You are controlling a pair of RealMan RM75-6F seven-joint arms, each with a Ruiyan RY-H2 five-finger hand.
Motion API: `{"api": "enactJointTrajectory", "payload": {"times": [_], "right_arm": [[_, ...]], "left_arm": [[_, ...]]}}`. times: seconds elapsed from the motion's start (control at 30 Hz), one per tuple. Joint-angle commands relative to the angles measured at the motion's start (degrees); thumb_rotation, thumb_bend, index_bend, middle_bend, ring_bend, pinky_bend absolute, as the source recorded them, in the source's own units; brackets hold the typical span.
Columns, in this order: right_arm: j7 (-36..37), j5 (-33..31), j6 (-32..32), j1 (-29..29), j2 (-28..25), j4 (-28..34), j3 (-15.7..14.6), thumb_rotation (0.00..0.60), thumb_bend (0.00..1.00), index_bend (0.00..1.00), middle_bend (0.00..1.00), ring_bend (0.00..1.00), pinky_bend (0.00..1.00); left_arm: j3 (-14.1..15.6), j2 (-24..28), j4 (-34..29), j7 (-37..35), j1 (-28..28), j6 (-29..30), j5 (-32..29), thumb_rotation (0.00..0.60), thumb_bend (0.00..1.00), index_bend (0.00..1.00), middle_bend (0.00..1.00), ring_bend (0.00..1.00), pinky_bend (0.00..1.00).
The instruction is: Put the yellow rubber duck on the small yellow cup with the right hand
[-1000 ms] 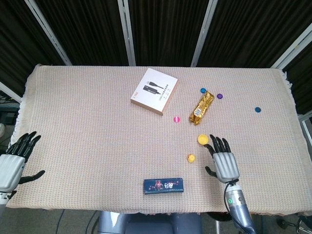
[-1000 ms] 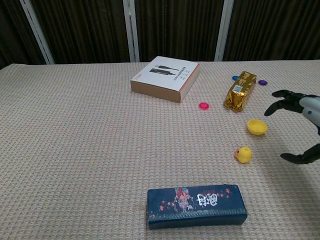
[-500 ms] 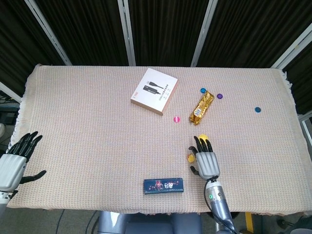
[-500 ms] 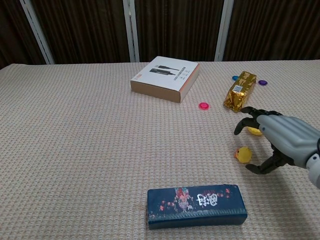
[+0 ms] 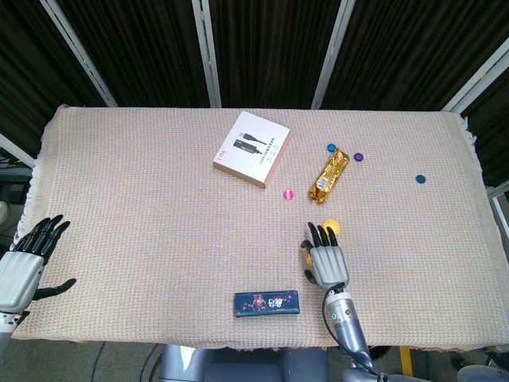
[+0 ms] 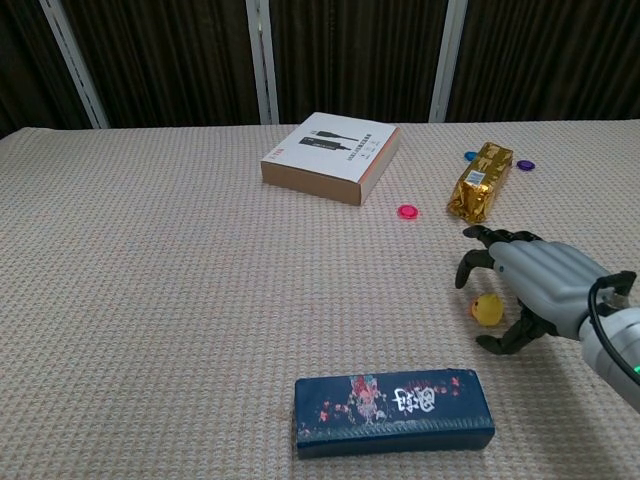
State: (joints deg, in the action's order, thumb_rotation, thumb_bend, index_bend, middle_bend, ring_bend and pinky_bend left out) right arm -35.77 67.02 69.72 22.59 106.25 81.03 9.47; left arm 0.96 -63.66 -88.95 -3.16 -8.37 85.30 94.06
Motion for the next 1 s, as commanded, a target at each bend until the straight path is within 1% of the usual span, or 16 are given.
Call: {"api": "enactJointTrajectory", "payload": {"times": [0.03, 0.17, 0.6, 1.0], "right_arm": [[0.60, -0.28, -0.23, 0.16, -0.11, -0.39, 0.21, 0.600, 0.21, 0.37, 0.00, 0.00, 0.00], [1.18, -0.02, -0.40, 0.40, -0.42, -1.01, 0.07, 0.600, 0.21, 0.42, 0.00, 0.00, 0.00], [2.72, 1.01, -0.15, 0.71, -1.18, -1.66, -0.50, 0.600, 0.23, 0.49, 0.00, 0.00, 0.00], [3.49, 1.15, 0.11, 1.11, -1.35, -2.13, -0.19, 0.600, 0.23, 0.51, 0.00, 0.00, 0.00]], "left_arm": [[0.01, 0.02, -0.04, 0.05, -0.02, -0.03, 0.00, 0.600, 0.00, 0.00, 0.00, 0.00, 0.21], [0.07, 0.10, -0.20, 0.18, -0.02, -0.05, 0.06, 0.600, 0.00, 0.00, 0.00, 0.00, 0.21], [0.13, 0.22, -0.45, 0.26, -0.01, -0.03, 0.11, 0.600, 0.00, 0.00, 0.00, 0.00, 0.21], [0.14, 0.22, -0.50, 0.37, -0.04, -0.10, 0.09, 0.600, 0.00, 0.00, 0.00, 0.00, 0.21]]}}
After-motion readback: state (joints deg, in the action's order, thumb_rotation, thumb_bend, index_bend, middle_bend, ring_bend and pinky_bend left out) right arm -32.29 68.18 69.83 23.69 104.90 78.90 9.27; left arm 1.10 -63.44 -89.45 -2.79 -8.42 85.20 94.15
